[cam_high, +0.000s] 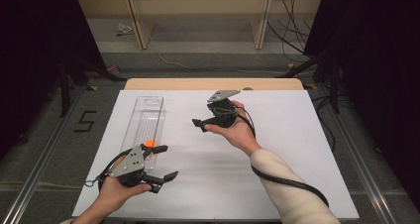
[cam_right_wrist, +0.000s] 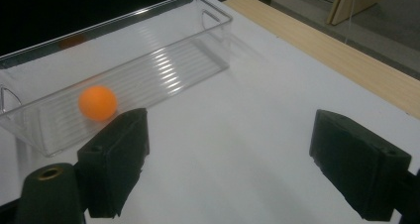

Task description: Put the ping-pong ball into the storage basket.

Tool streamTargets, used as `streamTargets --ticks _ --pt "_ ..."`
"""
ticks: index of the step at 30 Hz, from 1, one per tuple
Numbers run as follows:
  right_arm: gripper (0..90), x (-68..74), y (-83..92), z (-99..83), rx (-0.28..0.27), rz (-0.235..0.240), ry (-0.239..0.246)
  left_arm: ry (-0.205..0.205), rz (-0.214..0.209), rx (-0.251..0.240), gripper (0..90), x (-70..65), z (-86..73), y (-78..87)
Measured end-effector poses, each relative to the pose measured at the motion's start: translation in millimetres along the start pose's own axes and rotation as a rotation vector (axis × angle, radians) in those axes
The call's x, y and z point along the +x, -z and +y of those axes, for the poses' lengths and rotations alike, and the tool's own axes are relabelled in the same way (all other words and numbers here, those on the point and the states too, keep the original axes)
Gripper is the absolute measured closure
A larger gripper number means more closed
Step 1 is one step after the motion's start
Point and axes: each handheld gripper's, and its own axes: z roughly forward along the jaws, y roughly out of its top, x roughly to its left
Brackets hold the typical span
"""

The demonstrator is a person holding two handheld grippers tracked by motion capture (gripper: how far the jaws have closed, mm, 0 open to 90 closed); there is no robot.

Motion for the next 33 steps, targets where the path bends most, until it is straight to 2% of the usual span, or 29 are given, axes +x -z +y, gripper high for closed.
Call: streamTargets --ticks 33 --pt "16.4 -38.1 67.0 -46.4 -0.025 -0.122 -0.094 0.001 0.012 -0.001 16.1 1.1 -0.3 0.8"
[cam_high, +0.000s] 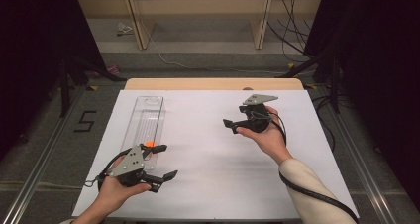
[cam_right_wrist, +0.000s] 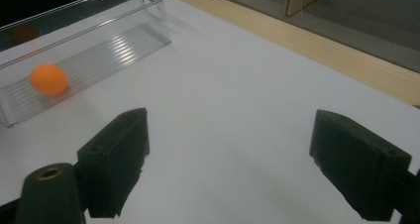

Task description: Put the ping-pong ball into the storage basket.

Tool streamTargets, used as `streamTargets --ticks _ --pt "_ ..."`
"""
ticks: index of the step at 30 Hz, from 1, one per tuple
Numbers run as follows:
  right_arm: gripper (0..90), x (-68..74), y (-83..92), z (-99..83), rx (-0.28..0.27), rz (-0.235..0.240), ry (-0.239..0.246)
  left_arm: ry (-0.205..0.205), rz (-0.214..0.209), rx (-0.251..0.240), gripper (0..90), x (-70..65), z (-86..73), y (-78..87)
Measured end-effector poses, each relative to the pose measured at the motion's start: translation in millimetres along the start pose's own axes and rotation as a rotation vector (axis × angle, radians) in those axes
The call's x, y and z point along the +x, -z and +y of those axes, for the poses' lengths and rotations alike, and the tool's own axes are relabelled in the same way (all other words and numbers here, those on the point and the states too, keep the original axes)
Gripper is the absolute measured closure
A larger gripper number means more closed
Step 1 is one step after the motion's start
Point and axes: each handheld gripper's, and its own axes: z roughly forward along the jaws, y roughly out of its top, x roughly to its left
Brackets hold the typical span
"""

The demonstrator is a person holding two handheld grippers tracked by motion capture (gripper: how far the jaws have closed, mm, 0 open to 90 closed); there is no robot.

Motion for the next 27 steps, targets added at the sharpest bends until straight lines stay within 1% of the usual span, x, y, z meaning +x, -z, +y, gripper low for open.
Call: streamTargets --ticks 4,14,22,27 --pt "16.4 -4.8 7.5 -6.5 0.007 -0.014 -0.004 -0.001 -0.001 0.002 16.2 -0.1 -0.2 -0.2" --pt "16.4 -15.4 30.5 -18.6 -0.004 -0.050 -0.026 -0.002 0.002 0.003 16.2 0.3 -0.4 -0.2" --pt "16.4 -20.3 44.9 -32.1 -0.006 -0.067 -0.043 0.003 0.008 0.001 16.1 0.8 -0.5 0.3" --pt "16.4 -22.9 55.2 -37.2 -0.014 -0.079 -0.055 0.001 0.008 0.001 16.1 0.9 -0.3 0.5"
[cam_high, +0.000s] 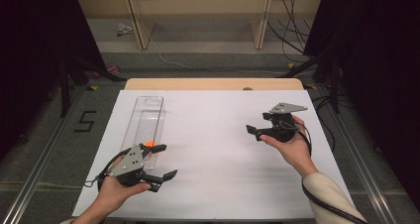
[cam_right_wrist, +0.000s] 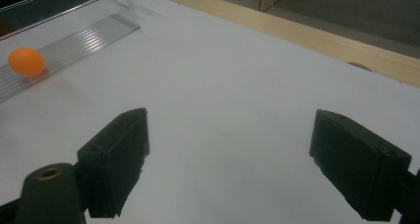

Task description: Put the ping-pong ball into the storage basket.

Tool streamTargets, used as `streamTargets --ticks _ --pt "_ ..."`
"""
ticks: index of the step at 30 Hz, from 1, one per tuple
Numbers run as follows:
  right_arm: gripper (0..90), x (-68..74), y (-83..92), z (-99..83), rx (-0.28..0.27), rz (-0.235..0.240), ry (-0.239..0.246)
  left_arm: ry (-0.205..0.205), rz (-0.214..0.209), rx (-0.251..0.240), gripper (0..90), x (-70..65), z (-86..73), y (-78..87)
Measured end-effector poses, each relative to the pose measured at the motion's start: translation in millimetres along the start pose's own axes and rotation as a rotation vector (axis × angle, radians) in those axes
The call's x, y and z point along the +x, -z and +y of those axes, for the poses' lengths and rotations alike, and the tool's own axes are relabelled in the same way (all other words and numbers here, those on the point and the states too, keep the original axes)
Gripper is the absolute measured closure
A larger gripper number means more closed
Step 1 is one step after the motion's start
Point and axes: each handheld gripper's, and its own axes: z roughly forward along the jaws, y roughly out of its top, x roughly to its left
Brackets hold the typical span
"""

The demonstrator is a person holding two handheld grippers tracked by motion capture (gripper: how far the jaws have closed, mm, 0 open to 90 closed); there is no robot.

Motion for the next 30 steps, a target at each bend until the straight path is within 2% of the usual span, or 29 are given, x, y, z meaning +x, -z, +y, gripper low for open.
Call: streamTargets --ticks 15,30 --pt "16.4 -3.7 25.5 -20.4 -0.004 -0.021 -0.019 0.002 0.006 -0.003 16.1 0.9 0.0 0.8" --pt "16.4 0.0 49.4 -44.8 0.003 -0.025 -0.034 0.000 0.016 -0.003 16.1 1.9 0.2 2.1"
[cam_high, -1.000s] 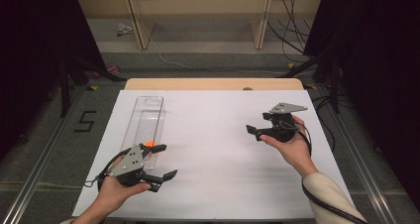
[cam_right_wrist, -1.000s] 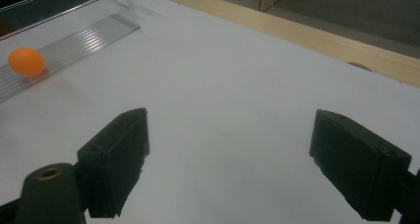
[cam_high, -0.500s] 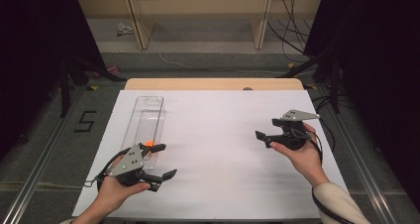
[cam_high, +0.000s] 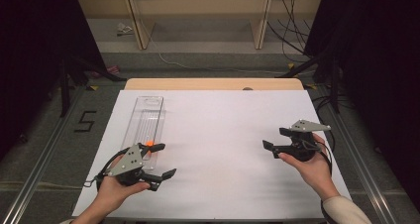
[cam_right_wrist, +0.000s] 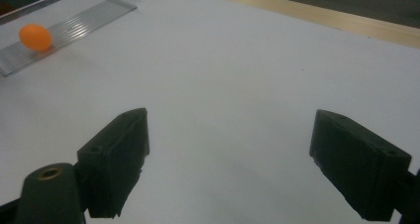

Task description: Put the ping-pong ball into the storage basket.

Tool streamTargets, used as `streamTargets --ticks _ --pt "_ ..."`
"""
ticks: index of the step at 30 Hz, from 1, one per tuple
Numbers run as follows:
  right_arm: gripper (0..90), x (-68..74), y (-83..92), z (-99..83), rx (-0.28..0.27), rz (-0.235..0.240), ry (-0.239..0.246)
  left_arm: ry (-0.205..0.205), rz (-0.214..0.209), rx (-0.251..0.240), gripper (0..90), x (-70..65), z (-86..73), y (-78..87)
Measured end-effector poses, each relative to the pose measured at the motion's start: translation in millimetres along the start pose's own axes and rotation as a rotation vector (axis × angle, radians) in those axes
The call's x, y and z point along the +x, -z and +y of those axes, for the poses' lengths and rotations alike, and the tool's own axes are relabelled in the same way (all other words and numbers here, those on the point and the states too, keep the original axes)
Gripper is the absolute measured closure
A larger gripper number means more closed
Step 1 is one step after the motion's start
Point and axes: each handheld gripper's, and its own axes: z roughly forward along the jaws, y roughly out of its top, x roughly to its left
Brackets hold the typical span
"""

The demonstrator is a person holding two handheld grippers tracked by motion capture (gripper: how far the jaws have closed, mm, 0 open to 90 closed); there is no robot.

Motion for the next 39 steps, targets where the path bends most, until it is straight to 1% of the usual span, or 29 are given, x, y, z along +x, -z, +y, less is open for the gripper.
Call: streamTargets --ticks 6,11,18,22,26,32,39 --pt "16.3 -0.6 10.4 -7.9 -0.003 -0.007 -0.014 0.007 0.007 -0.002 16.1 1.5 -0.8 1.1" --pt "16.3 -0.5 15.0 -12.6 -0.004 -0.010 -0.020 0.004 0.006 -0.001 16.1 1.2 -0.6 0.8" --pt "16.3 2.9 19.9 -17.6 0.005 -0.005 -0.017 0.006 0.010 -0.004 16.1 1.5 -0.5 1.5" --pt "16.3 4.7 23.5 -20.1 0.001 -0.003 -0.018 0.007 0.010 -0.003 16.1 2.1 -0.7 1.3" --pt "16.3 5.8 23.6 -22.6 0.006 0.002 -0.018 0.008 0.007 -0.004 16.1 1.8 -0.5 0.9" --pt "16.4 8.1 19.7 -22.7 0.012 0.013 -0.002 0.013 0.005 -0.007 16.1 2.0 -0.5 0.5" --pt "16.3 9.7 17.1 -22.9 0.014 0.018 0.004 0.011 0.005 -0.007 16.1 2.3 -0.2 -0.1"
